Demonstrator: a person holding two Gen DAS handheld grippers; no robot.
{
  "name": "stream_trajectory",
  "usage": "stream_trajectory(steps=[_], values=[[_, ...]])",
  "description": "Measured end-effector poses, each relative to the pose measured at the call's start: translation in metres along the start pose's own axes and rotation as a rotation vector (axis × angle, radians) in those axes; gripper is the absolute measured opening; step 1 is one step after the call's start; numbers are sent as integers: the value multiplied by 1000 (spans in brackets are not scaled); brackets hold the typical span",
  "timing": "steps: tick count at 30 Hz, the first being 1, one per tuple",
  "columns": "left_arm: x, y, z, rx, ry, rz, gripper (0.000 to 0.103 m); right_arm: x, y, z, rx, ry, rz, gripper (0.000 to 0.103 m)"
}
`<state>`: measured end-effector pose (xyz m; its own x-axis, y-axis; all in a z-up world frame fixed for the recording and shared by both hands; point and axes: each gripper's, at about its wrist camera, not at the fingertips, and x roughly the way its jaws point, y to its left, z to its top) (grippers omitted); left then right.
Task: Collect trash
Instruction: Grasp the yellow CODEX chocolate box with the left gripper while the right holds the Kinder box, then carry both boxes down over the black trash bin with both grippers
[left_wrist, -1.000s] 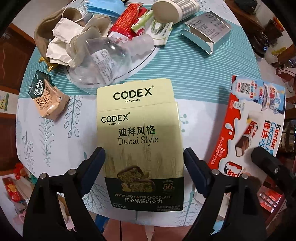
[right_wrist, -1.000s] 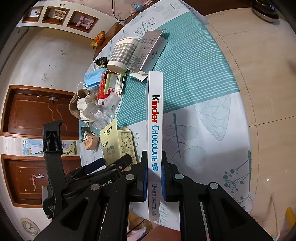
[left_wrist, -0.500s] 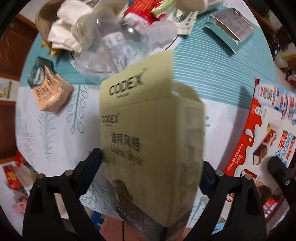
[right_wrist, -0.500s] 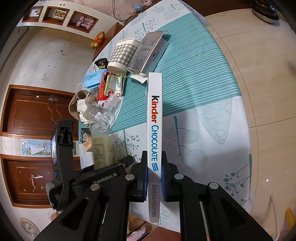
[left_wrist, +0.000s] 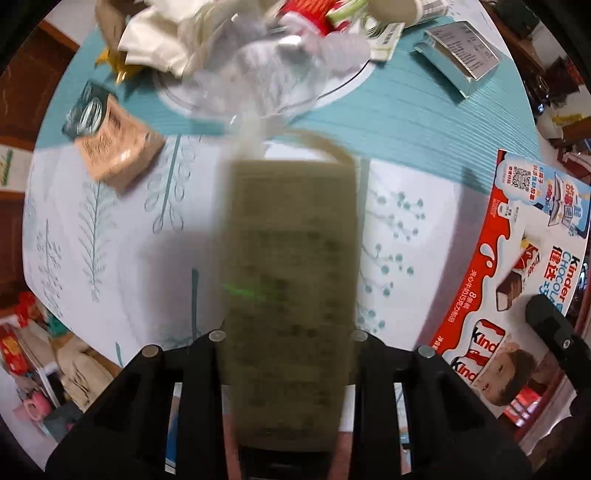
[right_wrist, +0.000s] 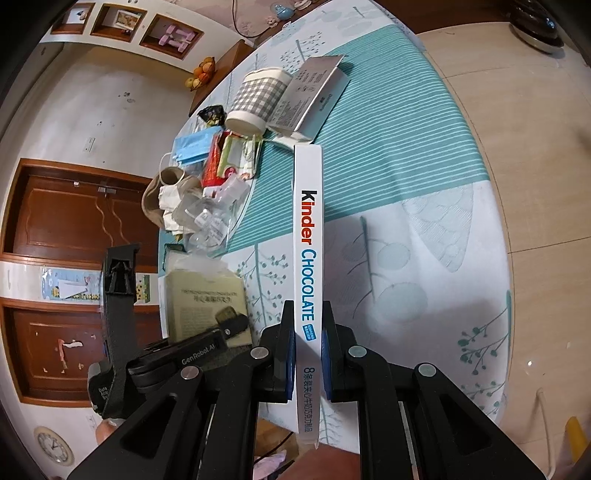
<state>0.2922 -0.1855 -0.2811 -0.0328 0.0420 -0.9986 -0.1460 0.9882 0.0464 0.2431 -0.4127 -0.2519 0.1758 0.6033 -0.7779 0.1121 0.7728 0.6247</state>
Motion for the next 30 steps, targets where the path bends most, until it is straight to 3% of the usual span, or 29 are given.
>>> stream_trajectory(steps=[10, 17, 18, 24, 30], values=[[-23, 21, -37, 76, -59, -3, 25, 4, 33, -31, -50, 9, 0, 11], [-50, 52, -67, 144, -117, -28, 25, 6, 69, -73, -72, -11, -13, 11], [-58, 56, -63, 156, -124, -29, 25, 6, 73, -80, -75, -16, -17, 11], [-74, 105, -112, 247, -184, -63, 25, 6, 109, -135, -86, -73, -64, 11], [-69, 151, -146, 380, -214, -90, 25, 11, 142, -207, -61, -158, -116, 11]])
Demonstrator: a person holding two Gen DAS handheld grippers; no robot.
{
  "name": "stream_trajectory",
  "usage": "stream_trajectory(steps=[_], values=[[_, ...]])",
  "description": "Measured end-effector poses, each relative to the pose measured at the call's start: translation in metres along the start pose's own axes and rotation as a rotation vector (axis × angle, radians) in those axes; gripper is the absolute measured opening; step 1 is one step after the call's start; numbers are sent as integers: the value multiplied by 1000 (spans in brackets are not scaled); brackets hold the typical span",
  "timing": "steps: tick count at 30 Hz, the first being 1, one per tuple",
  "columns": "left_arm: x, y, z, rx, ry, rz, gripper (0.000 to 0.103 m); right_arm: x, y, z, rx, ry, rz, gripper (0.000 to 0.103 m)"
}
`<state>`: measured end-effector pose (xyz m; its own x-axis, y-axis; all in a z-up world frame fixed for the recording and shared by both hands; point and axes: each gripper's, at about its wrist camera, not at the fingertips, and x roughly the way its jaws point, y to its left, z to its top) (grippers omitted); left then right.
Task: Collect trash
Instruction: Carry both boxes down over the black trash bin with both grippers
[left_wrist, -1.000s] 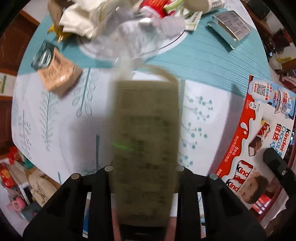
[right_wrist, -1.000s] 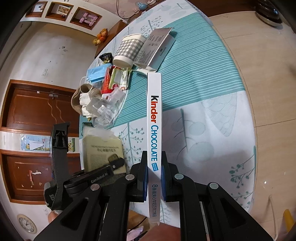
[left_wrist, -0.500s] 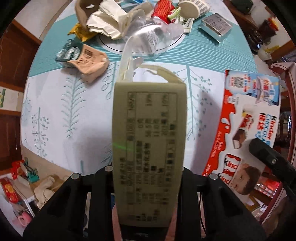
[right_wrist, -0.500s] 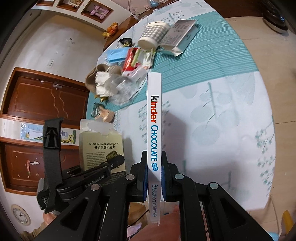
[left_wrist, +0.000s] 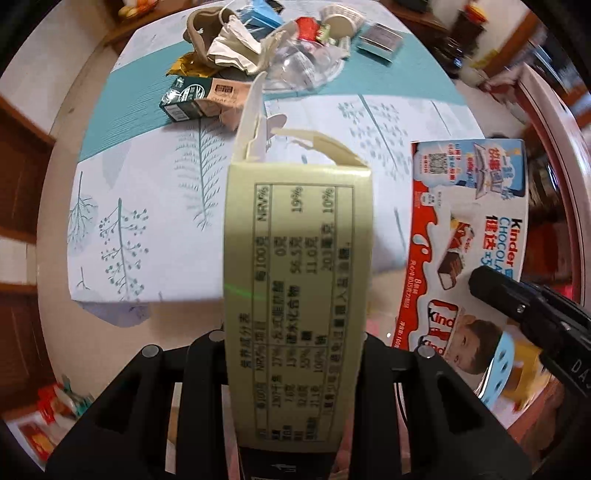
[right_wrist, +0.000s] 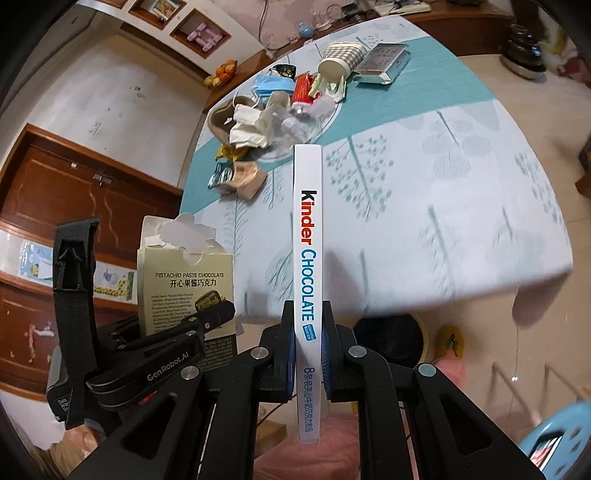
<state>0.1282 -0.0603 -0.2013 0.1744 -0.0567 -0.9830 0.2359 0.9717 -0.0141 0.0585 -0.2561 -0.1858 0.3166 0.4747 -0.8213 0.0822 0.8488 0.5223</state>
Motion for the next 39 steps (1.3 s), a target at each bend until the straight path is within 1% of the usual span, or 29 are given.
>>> stream_trajectory(steps=[4, 6, 8, 13, 17, 23, 27, 28, 32, 36, 39], values=[[1, 9, -28, 70, -11, -1, 25, 8, 22, -50, 31, -20, -23, 11], [-4, 12, -47, 95, -18, -4, 25, 13, 28, -67, 34, -17, -35, 11], [1, 14, -60, 111, -13, -10, 25, 20, 34, -89, 50, -1, -49, 11], [23, 7, -87, 146, 22, -23, 25, 32, 31, -128, 75, 36, -81, 11], [50, -2, -105, 146, 68, -50, 25, 50, 17, -153, 112, 73, -93, 11], [113, -15, -129, 131, 127, -36, 26, 102, -31, -185, 190, 143, -104, 11], [168, -21, -140, 104, 159, -36, 26, 144, -67, -193, 207, 173, -113, 11], [182, -21, -142, 93, 159, -38, 26, 160, -82, -196, 225, 188, -108, 11], [234, -20, -153, 45, 177, -34, 26, 213, -129, -199, 269, 234, -115, 11], [280, -15, -165, 7, 186, -8, 26, 265, -170, -200, 287, 281, -135, 11], [304, -13, -169, -23, 211, 0, 26, 302, -184, -191, 282, 305, -157, 11]])
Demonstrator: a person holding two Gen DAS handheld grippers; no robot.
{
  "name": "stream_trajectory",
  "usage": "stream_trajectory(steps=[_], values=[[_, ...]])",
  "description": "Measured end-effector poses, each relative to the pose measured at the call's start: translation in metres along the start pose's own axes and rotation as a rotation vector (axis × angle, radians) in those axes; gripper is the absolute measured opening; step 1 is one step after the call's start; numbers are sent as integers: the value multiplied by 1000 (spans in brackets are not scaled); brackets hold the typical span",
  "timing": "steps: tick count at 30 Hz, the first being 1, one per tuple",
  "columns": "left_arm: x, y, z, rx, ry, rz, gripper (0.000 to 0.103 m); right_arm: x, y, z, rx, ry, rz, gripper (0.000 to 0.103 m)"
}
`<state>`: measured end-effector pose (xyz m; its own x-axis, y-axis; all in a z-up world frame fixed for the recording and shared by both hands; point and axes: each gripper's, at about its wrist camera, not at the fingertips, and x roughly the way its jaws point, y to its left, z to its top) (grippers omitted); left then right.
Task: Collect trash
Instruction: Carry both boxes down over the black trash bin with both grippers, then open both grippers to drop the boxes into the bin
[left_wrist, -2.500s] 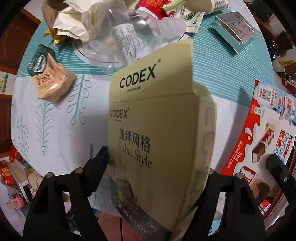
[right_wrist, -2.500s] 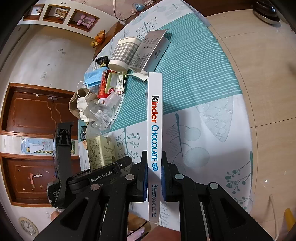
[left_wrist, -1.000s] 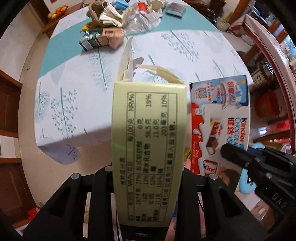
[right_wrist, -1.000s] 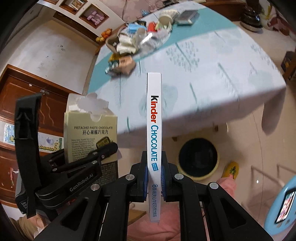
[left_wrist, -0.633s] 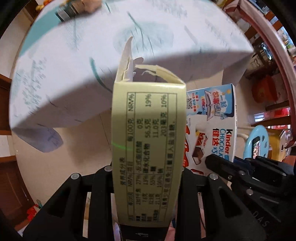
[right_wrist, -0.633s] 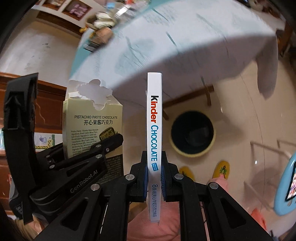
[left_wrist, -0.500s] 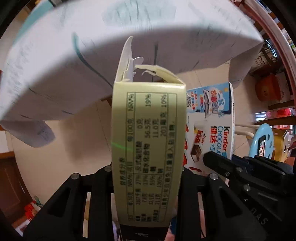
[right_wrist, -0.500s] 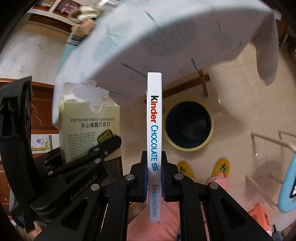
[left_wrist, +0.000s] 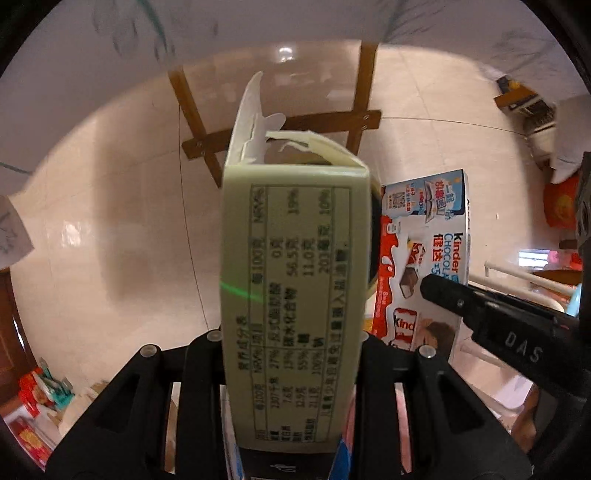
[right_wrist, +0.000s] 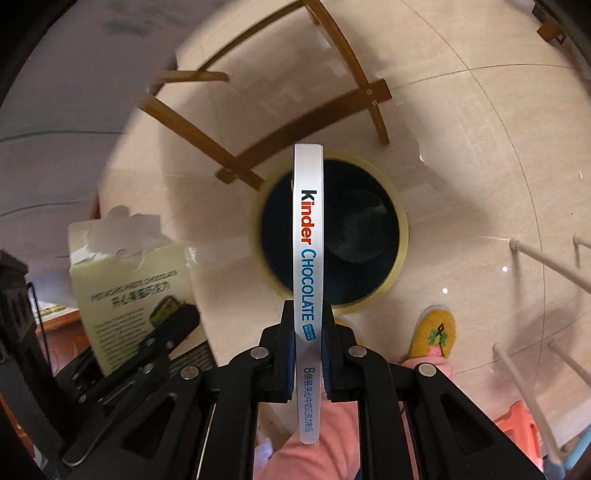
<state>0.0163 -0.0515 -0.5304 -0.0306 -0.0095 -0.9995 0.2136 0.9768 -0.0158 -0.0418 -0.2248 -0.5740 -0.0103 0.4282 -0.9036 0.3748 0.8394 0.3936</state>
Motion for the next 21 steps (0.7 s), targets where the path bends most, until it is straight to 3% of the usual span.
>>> stream_trajectory(steps=[7, 11, 16, 21], values=[[19, 8, 3, -64, 11, -6, 28, 59, -10, 34, -11, 67, -46, 15], [18, 12, 9, -74, 17, -17, 39, 75, -9, 48, -7, 94, -44, 69], [17, 18, 18, -73, 38, -5, 51, 70, -10, 48, -29, 85, -63, 69], [10, 19, 15, -86, 48, 8, 51, 45, -11, 34, -51, 57, -86, 69]])
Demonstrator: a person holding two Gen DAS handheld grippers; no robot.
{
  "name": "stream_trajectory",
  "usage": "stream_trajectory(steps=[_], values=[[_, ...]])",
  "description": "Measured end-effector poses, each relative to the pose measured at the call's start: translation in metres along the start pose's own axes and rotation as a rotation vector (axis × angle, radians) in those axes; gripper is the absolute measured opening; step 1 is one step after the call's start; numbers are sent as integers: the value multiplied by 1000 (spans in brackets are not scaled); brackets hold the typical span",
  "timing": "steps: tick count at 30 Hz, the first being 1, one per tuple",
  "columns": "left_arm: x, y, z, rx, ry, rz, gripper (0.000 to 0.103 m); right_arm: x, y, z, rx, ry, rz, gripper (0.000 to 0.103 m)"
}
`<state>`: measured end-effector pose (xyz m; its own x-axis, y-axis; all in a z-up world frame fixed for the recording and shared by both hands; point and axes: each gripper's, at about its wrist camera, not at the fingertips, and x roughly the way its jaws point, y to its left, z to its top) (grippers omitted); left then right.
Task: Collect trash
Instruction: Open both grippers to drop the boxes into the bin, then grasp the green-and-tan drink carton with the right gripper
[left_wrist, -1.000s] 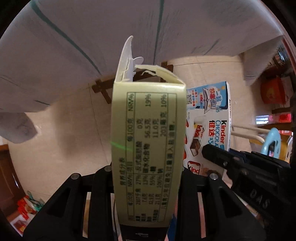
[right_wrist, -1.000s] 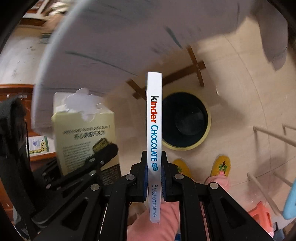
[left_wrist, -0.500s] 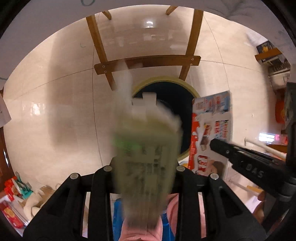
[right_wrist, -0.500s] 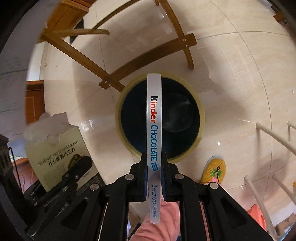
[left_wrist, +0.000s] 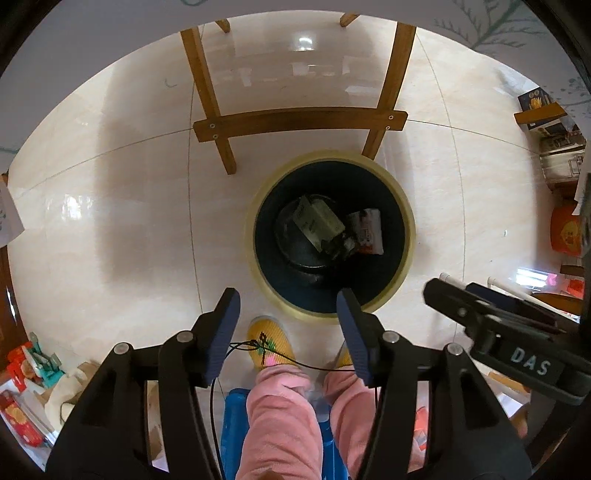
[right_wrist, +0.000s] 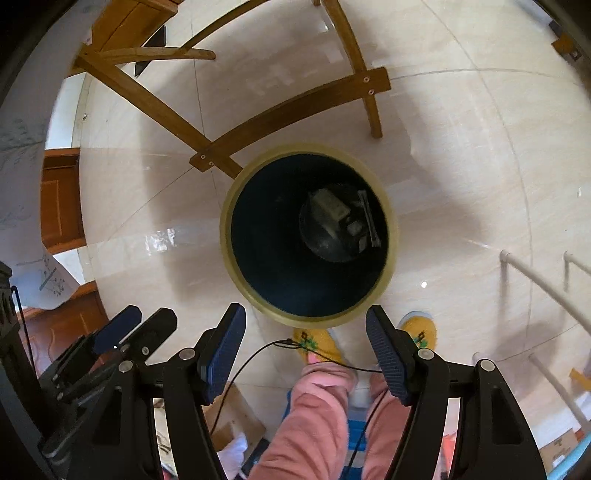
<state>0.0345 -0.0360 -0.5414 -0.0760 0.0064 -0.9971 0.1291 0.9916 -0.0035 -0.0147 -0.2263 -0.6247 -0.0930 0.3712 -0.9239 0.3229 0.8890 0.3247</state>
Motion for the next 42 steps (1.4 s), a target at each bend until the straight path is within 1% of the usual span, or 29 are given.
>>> stream_trajectory(steps=[5, 11, 16, 22, 27, 33, 37, 40, 42], values=[[-20, 4, -10, -12, -10, -3, 51, -29, 6, -15, -17, -32, -4, 69], [-75, 11, -24, -25, -39, -5, 51, -85, 16, -41, -66, -71, -9, 69], [-140, 11, -37, -33, -84, -10, 51, -140, 36, -65, -115, -104, -8, 69], [-231, 5, -50, -56, -153, -25, 51, -231, 62, -90, -181, -169, 31, 69], [-308, 3, -57, -68, -230, -38, 51, -305, 91, -105, -254, -226, 58, 69], [-393, 2, -58, -101, -335, -34, 51, -397, 124, -123, -364, -326, 60, 69], [-444, 3, -57, -121, -413, -19, 51, -442, 141, -130, -434, -401, 59, 69], [-474, 5, -55, -128, -461, 8, 51, -465, 157, -133, -473, -449, 64, 69], [-487, 9, -51, -140, -478, 22, 51, -480, 168, -129, -507, -479, 71, 69]])
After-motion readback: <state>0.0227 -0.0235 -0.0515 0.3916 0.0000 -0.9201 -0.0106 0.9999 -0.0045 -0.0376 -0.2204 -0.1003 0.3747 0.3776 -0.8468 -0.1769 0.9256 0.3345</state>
